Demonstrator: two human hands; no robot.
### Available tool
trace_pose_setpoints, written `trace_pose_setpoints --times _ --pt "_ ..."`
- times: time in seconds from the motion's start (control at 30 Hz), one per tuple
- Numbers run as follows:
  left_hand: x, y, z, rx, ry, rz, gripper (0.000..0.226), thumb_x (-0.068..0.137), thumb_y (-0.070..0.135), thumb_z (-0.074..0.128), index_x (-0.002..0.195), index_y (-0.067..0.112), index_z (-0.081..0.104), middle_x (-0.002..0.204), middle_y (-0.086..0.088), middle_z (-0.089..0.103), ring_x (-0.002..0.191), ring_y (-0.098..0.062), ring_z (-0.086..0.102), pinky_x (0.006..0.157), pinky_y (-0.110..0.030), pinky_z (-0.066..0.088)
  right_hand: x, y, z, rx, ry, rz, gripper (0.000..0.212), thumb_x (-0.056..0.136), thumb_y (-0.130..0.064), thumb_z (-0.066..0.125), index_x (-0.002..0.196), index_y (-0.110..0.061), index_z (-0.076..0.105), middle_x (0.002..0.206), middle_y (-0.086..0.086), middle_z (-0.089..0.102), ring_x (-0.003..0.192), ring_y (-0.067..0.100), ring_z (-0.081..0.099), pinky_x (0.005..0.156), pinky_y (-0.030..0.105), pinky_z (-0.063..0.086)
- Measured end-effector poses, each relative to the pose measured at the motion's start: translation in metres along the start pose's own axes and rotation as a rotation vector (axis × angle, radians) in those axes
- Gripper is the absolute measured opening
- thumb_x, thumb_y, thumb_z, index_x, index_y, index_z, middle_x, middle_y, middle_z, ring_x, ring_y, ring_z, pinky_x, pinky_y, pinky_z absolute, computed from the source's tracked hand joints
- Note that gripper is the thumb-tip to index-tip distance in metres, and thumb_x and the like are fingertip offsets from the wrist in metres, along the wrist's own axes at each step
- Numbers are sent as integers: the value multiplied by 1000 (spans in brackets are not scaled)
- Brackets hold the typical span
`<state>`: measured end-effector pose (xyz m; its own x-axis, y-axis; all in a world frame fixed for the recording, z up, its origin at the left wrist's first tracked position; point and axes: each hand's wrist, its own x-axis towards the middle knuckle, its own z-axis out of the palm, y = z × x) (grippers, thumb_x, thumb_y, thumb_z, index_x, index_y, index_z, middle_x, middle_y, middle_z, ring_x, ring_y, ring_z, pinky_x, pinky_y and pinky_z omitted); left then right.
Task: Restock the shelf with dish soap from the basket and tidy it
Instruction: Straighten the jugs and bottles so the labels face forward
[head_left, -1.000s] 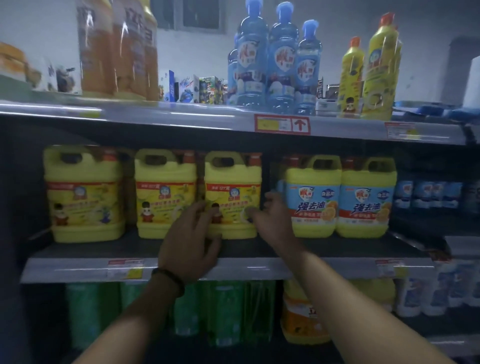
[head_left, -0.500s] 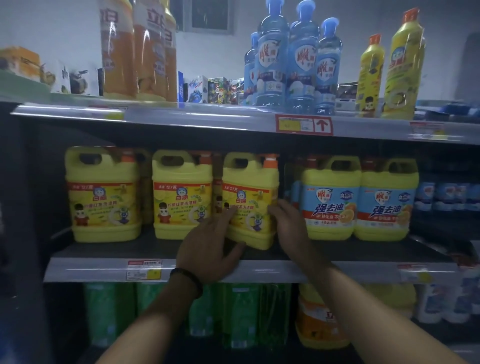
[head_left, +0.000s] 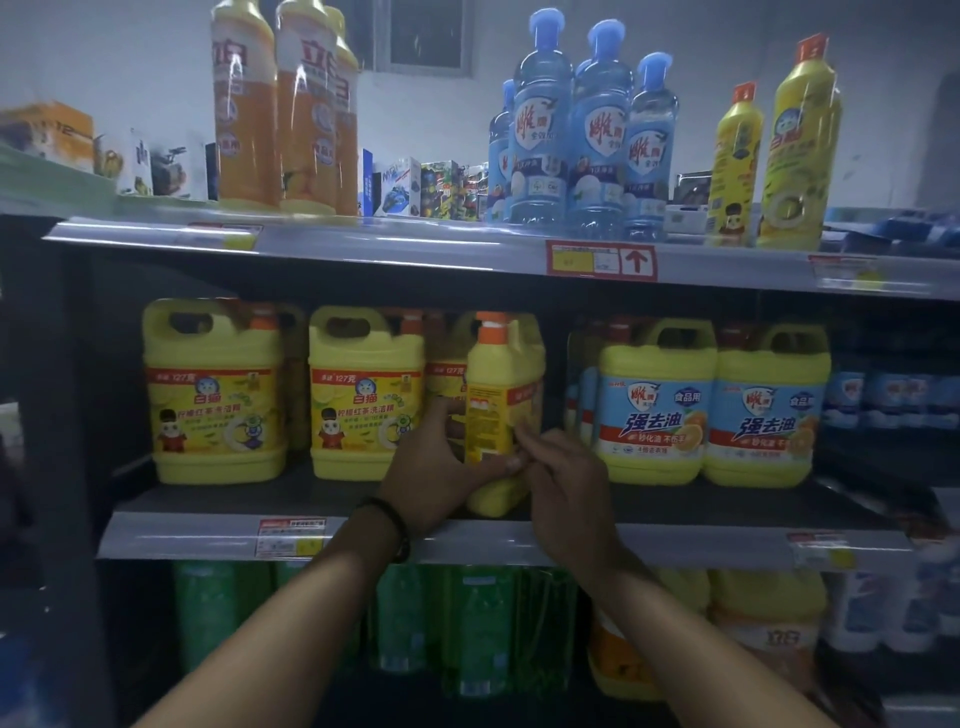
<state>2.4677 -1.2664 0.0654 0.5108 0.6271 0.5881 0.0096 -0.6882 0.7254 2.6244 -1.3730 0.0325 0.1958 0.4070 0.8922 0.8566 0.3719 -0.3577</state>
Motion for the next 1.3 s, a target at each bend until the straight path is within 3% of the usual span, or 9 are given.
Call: trace_pose_setpoints --times 0.2,0.3,0.4,0.57,0.7,0.83,1.03,1.2,1.3 --pt "14 12 -8 38 -129 -14 58 82 55 83 131 29 63 121 15 75 109 -1 70 100 -43 59 5 5 -11 -281 -89 -69 58 95 -15 55 152 -25 60 97 -4 52 95 19 48 75 32 42" --pt "16 14 -11 221 37 -39 66 77 47 90 133 23 64 112 11 75 100 -5 70 95 -37 61 0 5 -4 -422 -179 -33 74 90 -16 64 162 -29 46 98 0 47 95 21 47 75 36 45" --pt "15 8 -9 272 214 -20 64 74 36 95 128 15 67 110 0 78 98 -10 73 91 -33 62 -1 3 8 -499 -236 -16 76 87 -16 58 160 -35 47 102 3 46 97 26 48 75 43 50" --pt "18 3 -11 496 240 10 46 83 23 88 124 15 71 102 -2 80 97 -15 73 84 -15 44 0 -6 14 -626 -205 132 78 81 -24 67 152 -50 51 132 9 41 119 34 46 81 45 53" --pt "17 2 -19 551 230 66 36 86 19 85 120 16 73 95 1 80 89 -15 73 82 -23 54 -1 -2 19 -593 -246 149 75 89 -27 70 156 -49 46 147 11 32 131 37 40 91 49 56" --pt "10 -16 -47 558 378 120 21 85 14 81 102 17 70 89 1 69 83 -19 66 72 -28 48 5 0 24 -574 -300 184 69 95 -36 68 158 -49 43 151 12 28 137 39 36 97 50 54" --pt "-8 -49 -86 539 464 -10 56 77 21 87 121 19 53 125 -8 45 111 -34 55 97 -48 54 12 -5 31 -613 -395 237 67 101 -54 58 162 -52 32 160 14 17 145 39 23 106 54 49" --pt "-8 -47 -101 422 395 -111 82 81 25 88 147 13 40 145 -12 42 131 -28 46 110 -39 44 14 -17 36 -623 -379 292 66 100 -50 61 162 -46 38 157 14 24 145 39 28 113 53 40" --pt "1 -44 -111 297 349 -138 83 82 21 88 149 8 40 140 -7 54 122 -19 54 103 -37 48 17 -30 46 -541 -324 218 59 95 -42 65 151 -26 56 140 12 42 133 38 44 107 50 46"
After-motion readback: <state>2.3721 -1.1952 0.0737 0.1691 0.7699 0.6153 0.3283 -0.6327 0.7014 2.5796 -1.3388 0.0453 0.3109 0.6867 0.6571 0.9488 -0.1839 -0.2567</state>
